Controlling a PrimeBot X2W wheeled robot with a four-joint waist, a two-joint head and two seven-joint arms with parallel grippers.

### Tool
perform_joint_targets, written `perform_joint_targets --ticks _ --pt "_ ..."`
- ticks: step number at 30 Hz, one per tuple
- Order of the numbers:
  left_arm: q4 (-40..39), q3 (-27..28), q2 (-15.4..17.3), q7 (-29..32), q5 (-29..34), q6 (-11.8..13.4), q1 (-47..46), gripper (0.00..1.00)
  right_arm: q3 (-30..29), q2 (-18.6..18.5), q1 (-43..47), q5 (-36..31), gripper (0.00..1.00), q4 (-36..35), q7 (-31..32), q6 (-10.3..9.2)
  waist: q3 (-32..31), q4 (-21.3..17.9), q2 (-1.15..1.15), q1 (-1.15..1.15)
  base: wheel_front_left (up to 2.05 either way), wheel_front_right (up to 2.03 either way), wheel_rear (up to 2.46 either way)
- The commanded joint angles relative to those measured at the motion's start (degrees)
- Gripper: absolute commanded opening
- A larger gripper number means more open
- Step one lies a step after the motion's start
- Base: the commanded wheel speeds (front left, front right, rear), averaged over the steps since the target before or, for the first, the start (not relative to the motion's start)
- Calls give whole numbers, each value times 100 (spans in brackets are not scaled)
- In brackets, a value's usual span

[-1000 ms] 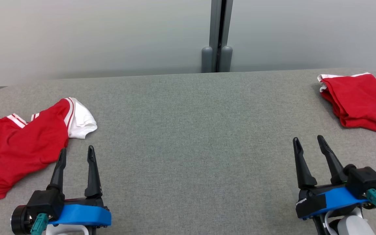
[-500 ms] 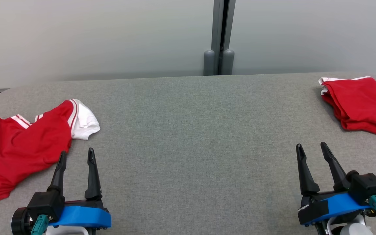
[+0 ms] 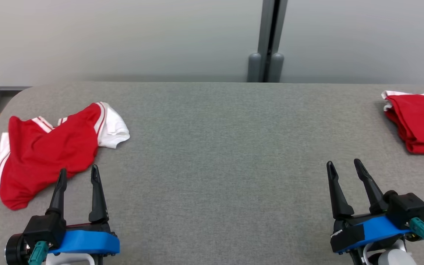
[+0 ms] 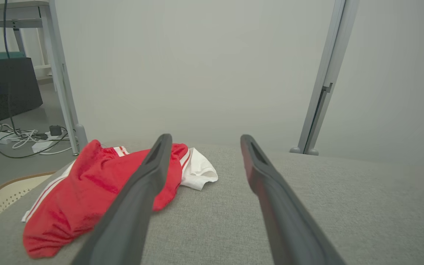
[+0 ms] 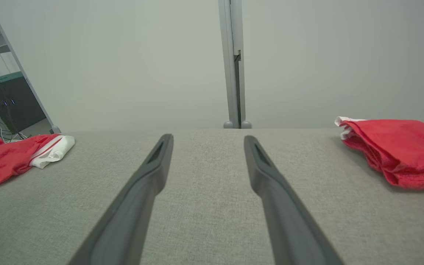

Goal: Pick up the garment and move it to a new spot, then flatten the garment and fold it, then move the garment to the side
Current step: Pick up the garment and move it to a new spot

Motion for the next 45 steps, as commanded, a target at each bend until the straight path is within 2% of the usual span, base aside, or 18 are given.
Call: perform_joint_targets --ticks 1,20,26,32,37,45 --pt "-32 7 -6 -17 13 41 -66 100 6 4 -86 -21 100 8 14 1 69 148 0 0 0 0 0" --pt "-58 197 -6 -17 -99 137 -247 100 -86 -3 -367 -221 100 22 45 1 424 1400 0 0 0 0 0" --pt "-77 280 -7 -17 -180 189 -193 100 -115 -12 -380 -268 100 -2 82 1 486 1634 0 0 0 0 0" --pt "-95 325 -7 -17 -213 196 -222 100 -90 -27 -409 -296 100 -19 113 1 563 1657 0 0 0 0 0" --pt "-90 418 31 -17 -215 163 -414 100 -58 -75 -476 -289 100 -73 115 1 662 1517 0 0 0 0 0" --pt "211 623 585 -17 -110 -2 -1587 100 -155 -189 -657 -394 100 -410 193 1 1047 1120 0 0 0 0 0"
